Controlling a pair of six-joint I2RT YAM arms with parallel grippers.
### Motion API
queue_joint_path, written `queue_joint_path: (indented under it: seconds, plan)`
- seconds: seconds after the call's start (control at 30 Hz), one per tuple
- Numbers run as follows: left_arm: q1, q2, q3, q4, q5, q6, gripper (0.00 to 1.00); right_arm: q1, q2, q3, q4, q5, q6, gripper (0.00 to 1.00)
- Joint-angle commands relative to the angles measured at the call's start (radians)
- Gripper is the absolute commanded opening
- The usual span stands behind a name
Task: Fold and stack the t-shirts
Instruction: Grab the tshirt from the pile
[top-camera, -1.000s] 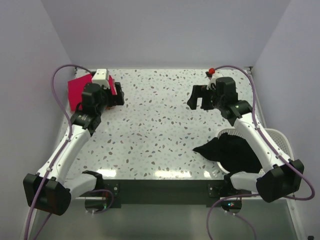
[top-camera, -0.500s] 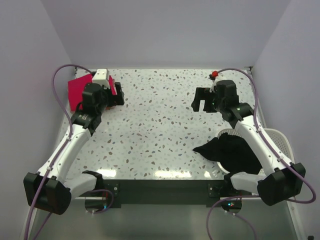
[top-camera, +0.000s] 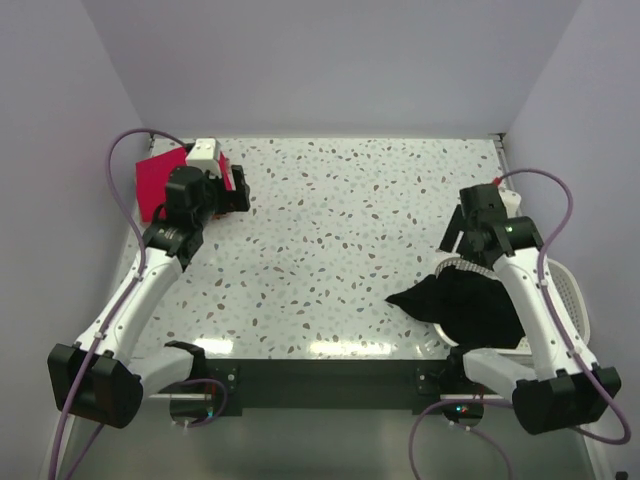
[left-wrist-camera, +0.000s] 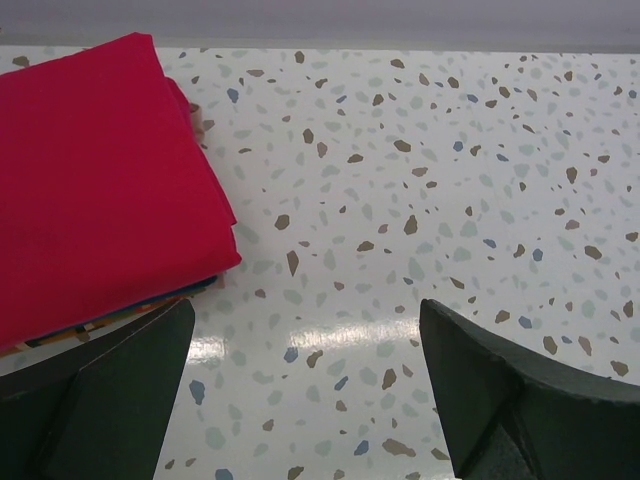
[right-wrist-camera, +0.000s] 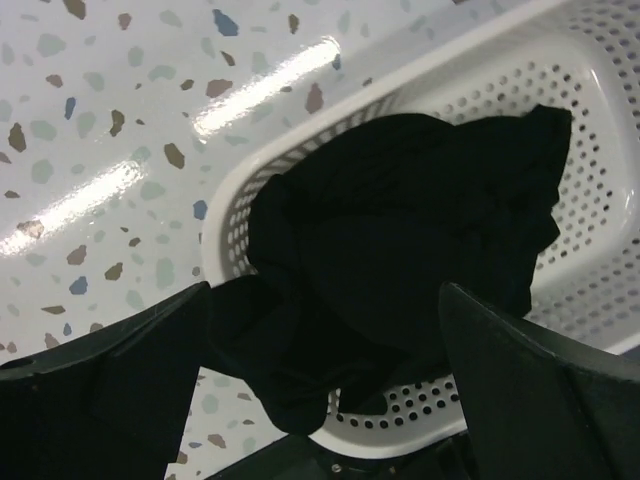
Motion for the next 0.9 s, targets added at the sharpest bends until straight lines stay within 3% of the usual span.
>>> queue_joint_path:
  seconds: [0.0,0.47,0.63,0.73,0.83,0.87]
  plan:
    - [0.005,-0.024,0.021,0.026,0.012,-0.011,1.0,-0.044,-0.094,-0.021,-0.123,0.058,0.144,0.99]
    - [-0.004,-0.031,0.019,0.026,-0.008,-0.003,1.0,-0.284,-0.132,-0.214,-0.012,-0.165,0.253,0.99]
    - [-0.004,-0.033,0.019,0.026,-0.008,-0.002,1.0,-0.335,-0.129,-0.293,0.039,-0.166,0.299,0.97]
    - [-0.004,-0.035,0.019,0.024,-0.014,0.001,1.0,-0.344,-0.149,-0.314,0.073,-0.155,0.3,0.85]
    - [-0.004,-0.035,0.019,0.024,-0.021,0.001,1.0,-0.355,-0.184,-0.336,0.108,-0.154,0.298,0.6]
    - [-0.004,-0.035,0.019,0.024,-0.021,0.001,1.0,-0.357,-0.195,-0.342,0.125,-0.151,0.298,0.41]
